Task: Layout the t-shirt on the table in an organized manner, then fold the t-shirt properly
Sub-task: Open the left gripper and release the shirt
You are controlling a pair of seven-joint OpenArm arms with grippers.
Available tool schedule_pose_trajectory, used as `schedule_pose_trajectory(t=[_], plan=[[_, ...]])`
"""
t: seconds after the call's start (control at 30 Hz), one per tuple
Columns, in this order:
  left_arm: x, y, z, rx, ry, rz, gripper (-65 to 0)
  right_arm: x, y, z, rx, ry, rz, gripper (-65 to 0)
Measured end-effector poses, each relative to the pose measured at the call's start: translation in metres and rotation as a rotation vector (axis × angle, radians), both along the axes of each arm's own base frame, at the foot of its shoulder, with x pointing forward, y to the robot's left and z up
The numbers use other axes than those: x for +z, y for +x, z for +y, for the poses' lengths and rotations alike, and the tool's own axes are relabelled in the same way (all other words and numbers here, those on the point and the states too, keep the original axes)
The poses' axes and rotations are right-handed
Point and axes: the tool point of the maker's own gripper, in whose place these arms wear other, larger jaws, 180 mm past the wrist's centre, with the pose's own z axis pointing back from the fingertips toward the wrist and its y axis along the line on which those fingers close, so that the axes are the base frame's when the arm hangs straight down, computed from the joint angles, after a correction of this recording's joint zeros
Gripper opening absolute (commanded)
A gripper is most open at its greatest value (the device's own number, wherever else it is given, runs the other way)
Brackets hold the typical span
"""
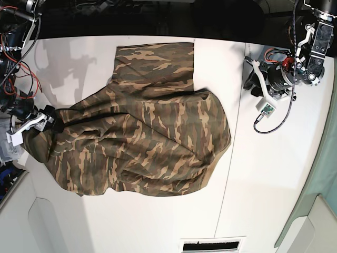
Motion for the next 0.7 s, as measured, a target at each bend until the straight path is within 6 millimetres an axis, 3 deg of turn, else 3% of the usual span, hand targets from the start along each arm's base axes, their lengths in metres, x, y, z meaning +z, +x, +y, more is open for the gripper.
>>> schedule_pose_trajectory(t=[0.17, 0.3, 0.43, 0.57, 0.7], plan=[[0.011, 0.032, -0.020, 0.163, -0.092, -0.065, -42.4, -0.024, -0.035, -0.001, -0.001, -0.004, 0.079, -25.8], [0.014, 0.061, -0.036, 0.261, -0.146, -0.088, -39.6, -0.032, -0.051, 0.000, -0.014, 0.013, 0.085, -25.8], [-0.004, 0.081, -0.036, 0.303, -0.136, -0.053, -36.2, -0.036, -0.061, -0.001, -0.017, 0.016, 0.092, -25.8], [-0.009, 0.105, -0.031, 0.328, -0.124, -0.056, -36.2, -0.036, -0.062, -0.001, -0.017, 0.015, 0.093, -25.8], [-0.010, 0.113, -0.026, 0.324, -0.091, -0.062, -36.2, -0.037, -0.063, -0.001, -0.016, 0.016, 0.095, -25.8]])
